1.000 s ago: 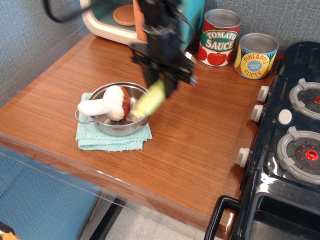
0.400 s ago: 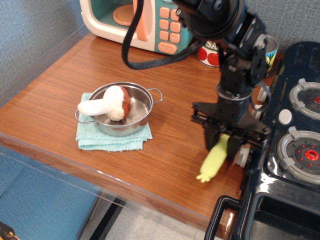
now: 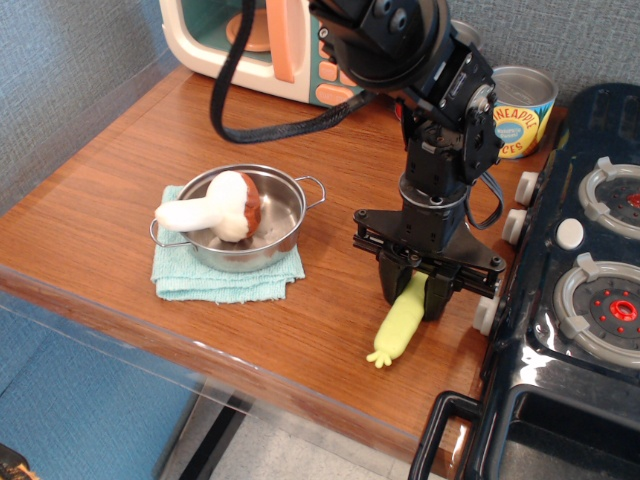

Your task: Move the spoon to the right of the pot

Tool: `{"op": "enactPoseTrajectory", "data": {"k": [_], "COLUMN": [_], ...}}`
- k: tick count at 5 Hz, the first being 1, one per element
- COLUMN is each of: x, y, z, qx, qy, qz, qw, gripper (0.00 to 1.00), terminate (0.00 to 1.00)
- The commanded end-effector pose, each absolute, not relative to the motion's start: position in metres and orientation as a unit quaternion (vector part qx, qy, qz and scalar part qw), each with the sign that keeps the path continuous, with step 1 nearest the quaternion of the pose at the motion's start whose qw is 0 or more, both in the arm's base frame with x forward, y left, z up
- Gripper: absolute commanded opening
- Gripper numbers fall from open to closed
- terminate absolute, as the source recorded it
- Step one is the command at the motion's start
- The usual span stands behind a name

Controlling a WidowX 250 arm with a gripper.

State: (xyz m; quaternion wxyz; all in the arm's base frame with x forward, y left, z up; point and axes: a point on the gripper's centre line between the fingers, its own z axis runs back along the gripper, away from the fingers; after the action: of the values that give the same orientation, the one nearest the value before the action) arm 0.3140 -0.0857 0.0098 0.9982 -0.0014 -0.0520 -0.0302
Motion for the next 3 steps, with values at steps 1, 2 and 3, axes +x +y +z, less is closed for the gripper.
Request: {"op": "enactPoseTrajectory", "data": {"k": [1,2,3], "x": [0.309,0.309,0.306], "y": [-0.057,-0.051,-0.052], "z": [0.040,0.034,0.027], "qx": [0.005,-0.001,-0.012], "qy": [-0.093,-0.086,-0.077], "qz": [-0.018,-0.016,-0.029], "qw": [0.995,0.996,0.996], "gripper": [0.00,0.00,1.00], "terminate": [0.00,0.00,0.00]}}
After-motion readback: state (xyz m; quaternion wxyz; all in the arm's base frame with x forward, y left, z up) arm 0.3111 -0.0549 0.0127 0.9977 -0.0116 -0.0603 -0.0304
